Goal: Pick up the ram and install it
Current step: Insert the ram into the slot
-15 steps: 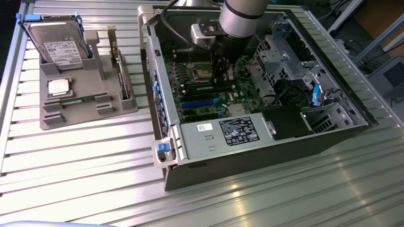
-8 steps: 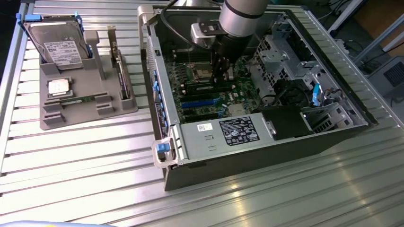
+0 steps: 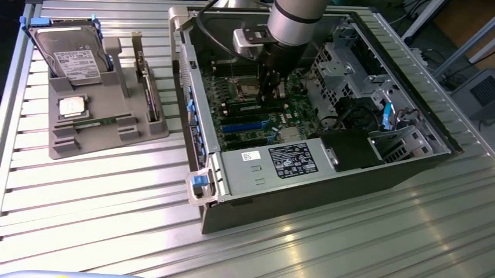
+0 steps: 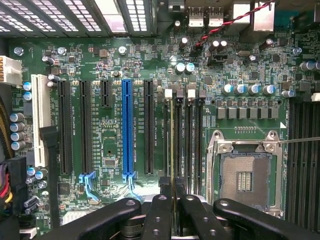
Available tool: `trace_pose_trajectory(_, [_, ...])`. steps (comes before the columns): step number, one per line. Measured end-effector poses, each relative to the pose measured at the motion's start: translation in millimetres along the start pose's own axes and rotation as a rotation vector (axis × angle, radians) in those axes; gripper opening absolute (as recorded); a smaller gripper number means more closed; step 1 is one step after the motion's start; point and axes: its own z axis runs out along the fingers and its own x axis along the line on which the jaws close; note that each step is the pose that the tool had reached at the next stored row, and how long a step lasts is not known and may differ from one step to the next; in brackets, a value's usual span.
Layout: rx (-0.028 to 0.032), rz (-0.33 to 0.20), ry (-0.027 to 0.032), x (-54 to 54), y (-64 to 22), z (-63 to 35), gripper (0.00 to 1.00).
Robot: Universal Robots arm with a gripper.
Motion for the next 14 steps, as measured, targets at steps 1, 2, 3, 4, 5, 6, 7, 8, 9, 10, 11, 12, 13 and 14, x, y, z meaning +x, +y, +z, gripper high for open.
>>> trace_pose_trajectory(1, [0.0000,0.000,0.0000,0.0,0.4,0.0,0.13])
trace_pose_trajectory(2, [0.0005,0.000,-0.0002,0.1,1.1,-0.4,0.13])
trace_pose_trajectory(3, [0.0010,0.000,-0.0003,0.1,1.6,-0.5,0.13])
trace_pose_trajectory(4, [0.0010,0.000,-0.0002,0.1,1.7,-0.5,0.13])
trace_pose_trajectory(5, [0.0010,0.000,-0.0002,0.1,1.7,-0.6,0.13])
trace_pose_trajectory(6, [0.0009,0.000,-0.0004,0.2,1.7,-0.6,0.13])
trace_pose_trajectory(7, [0.0009,0.000,-0.0006,0.4,1.8,-0.5,0.13])
trace_pose_trajectory(8, [0.0009,0.000,-0.0013,1.9,1.7,-0.4,0.13])
trace_pose_trajectory(9, [0.0009,0.000,-0.0019,4.3,1.7,-0.2,0.13])
trace_pose_trajectory(10, [0.0010,0.000,-0.0023,5.5,1.7,0.1,0.13])
trace_pose_trajectory(11, [0.0009,0.000,-0.0023,5.5,1.7,0.2,0.13])
trace_pose_trajectory(12, [0.0009,0.000,-0.0023,5.6,1.5,0.2,0.13])
trace_pose_trajectory(13, [0.0010,0.000,-0.0025,5.1,1.2,0.3,0.13])
trace_pose_trajectory(14, [0.0008,-0.001,-0.0020,4.3,1.2,0.1,0.13])
